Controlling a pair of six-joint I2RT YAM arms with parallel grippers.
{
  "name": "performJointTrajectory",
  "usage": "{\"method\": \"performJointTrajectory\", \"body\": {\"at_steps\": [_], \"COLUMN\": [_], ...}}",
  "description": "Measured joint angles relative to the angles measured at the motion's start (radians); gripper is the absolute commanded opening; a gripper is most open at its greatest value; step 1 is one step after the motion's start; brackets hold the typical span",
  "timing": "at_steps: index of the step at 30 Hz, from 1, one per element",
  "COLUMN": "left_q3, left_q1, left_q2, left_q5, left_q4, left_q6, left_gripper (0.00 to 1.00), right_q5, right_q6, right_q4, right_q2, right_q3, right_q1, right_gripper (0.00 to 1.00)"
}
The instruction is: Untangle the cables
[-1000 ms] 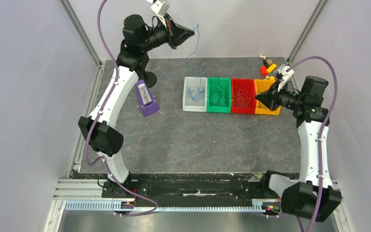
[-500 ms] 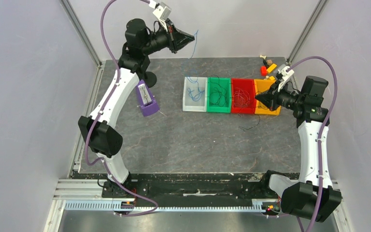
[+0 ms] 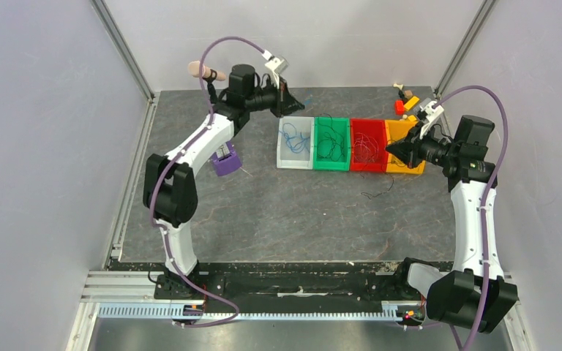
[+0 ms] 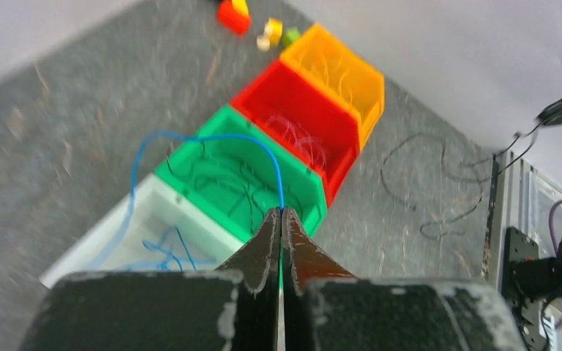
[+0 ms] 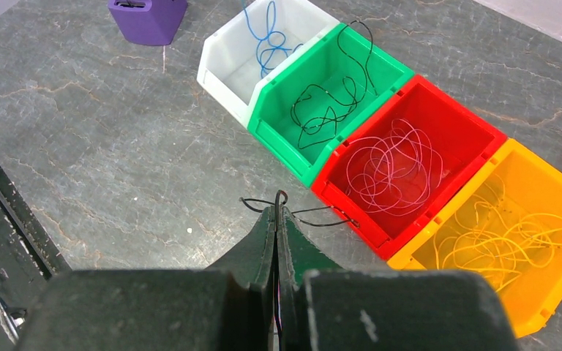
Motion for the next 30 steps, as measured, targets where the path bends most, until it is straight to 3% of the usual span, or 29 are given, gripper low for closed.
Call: {"method": "performJointTrajectory", "body": {"at_steps": [7, 18, 20, 23, 28, 30], "left_q3": [-0.175, -0.212, -0.210, -0.180, -0.128, -0.130], "left_q1": [-0.005, -0.007, -0.011, -0.030, -0.074, -0.081], "left_q2": [0.051, 0.097, 0.097, 0.105, 0.089, 0.044], "left_q5": [-0.009, -0.163, -0.194, -0.235, -0.247, -0.239], "left_q4": [-0.023, -0.147, -0.189, -0.280, -0.362, -0.379], "left_q6": [0.026, 0.045, 0.067, 0.120, 0.184, 0.195], "left_gripper": [0.02, 0.03, 0.25, 0.47, 0.69, 0.73], "right_q5": [0.000, 0.002, 0.001, 0.001, 0.001, 0.001], "right_q6": [-0.001, -0.005, -0.004, 0.004, 0.029, 0.047], "right_q4": [-0.001, -0.005, -0.005, 0.000, 0.014, 0.029], "right_q2": [0.009, 0.013, 0.014, 0.017, 0.021, 0.021], "right_q3": [0.000, 0.000, 0.000, 0.000, 0.000, 0.000], "right_q1": [0.000, 0.000, 0.000, 0.002, 0.011, 0.026], "right_gripper": [0.00, 0.00, 0.00, 0.00, 0.00, 0.00]}}
